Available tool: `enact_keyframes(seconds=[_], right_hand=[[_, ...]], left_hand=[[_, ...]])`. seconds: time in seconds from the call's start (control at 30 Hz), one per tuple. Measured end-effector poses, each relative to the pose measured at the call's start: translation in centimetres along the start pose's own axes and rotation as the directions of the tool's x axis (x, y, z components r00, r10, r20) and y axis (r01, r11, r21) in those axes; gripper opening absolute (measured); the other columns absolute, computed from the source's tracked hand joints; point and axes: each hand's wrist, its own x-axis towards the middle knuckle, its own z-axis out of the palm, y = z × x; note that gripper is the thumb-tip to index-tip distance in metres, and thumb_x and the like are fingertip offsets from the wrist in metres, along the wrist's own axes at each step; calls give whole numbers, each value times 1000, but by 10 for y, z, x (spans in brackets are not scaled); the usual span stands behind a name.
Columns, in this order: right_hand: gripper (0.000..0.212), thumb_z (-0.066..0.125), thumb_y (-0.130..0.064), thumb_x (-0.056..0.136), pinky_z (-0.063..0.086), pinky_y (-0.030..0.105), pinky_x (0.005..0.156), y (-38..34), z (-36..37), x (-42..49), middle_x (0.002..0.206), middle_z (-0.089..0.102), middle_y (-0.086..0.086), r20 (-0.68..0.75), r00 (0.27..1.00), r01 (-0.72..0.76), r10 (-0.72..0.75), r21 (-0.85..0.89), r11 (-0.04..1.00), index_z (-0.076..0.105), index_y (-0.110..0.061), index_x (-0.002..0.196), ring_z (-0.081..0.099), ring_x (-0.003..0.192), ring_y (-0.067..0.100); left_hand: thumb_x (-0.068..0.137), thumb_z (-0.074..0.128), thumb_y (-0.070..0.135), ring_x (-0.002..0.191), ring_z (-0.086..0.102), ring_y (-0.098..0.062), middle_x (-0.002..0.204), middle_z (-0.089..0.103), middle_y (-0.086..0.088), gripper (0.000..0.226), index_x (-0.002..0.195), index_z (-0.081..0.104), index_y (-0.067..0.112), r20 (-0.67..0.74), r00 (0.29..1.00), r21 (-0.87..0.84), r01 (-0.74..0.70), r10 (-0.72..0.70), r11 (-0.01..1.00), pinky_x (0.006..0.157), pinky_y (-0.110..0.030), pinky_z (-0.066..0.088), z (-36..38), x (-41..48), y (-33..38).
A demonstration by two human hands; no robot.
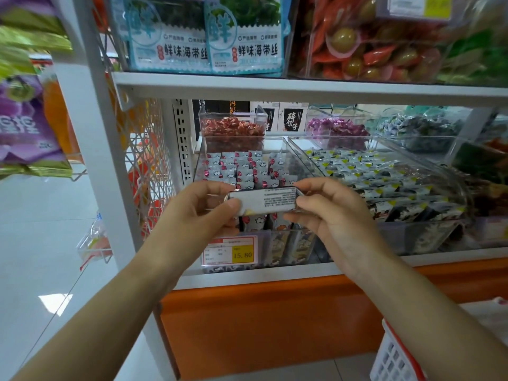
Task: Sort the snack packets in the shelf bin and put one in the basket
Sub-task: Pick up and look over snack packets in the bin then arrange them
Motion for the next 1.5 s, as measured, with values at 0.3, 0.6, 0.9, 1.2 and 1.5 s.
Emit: enact_keyframes(seconds=[0.3, 0.6, 0.9, 1.2, 1.5], right_hand=[[12, 65, -10, 84, 56, 25, 61, 0, 3, -1, 88, 68, 8, -50, 998, 39, -47, -154, 987, 70, -14, 74, 69, 80, 19], [19, 62, -16, 88, 58, 27, 61, 3, 8, -4, 73, 69, -3, 24, 988, 154, -155, -341, 927, 65, -20, 70, 67, 70, 13], [18, 63, -17, 86, 54, 21, 62, 6, 10, -3, 72, 68, -10, 128, 969, 244, -210, -394, 886, 68, -25, 71, 64, 70, 4], [9, 66, -22, 81, 58, 25, 67, 11, 7, 4, 82, 73, 0, 51, 994, 98, -92, -128, 987, 71, -18, 88, 70, 77, 13], [11, 63, -13, 87, 58, 25, 63, 8, 2, 17, 81, 69, 2, -82, 980, 162, -179, -182, 970, 65, -11, 98, 69, 68, 13]], left_hand=[[74, 66, 33, 90, 66, -17, 93, 65, -2, 30, 103, 62, 40, 63, 990, 201, -135, 125, 970, 87, -36, 54, 1, -1, 0], [80, 63, 33, 76, 66, -12, 79, 69, 2, 9, 81, 67, 25, 9, 996, 225, -88, 89, 970, 69, -25, 55, 0, 2, 1], [83, 64, 24, 66, 67, -15, 71, 70, 1, 19, 69, 69, 11, -15, 994, 260, -101, 109, 960, 54, -18, 54, -10, 6, 3], [75, 66, 41, 79, 63, -5, 85, 67, 6, 19, 91, 64, 31, 23, 983, 420, -174, 181, 891, 66, -17, 52, -5, 4, 1], [91, 53, 25, 109, 50, -16, 114, 59, 4, 30, 119, 62, 16, -56, 882, 779, -254, 467, 573, 91, -20, 31, -10, 12, -8]])
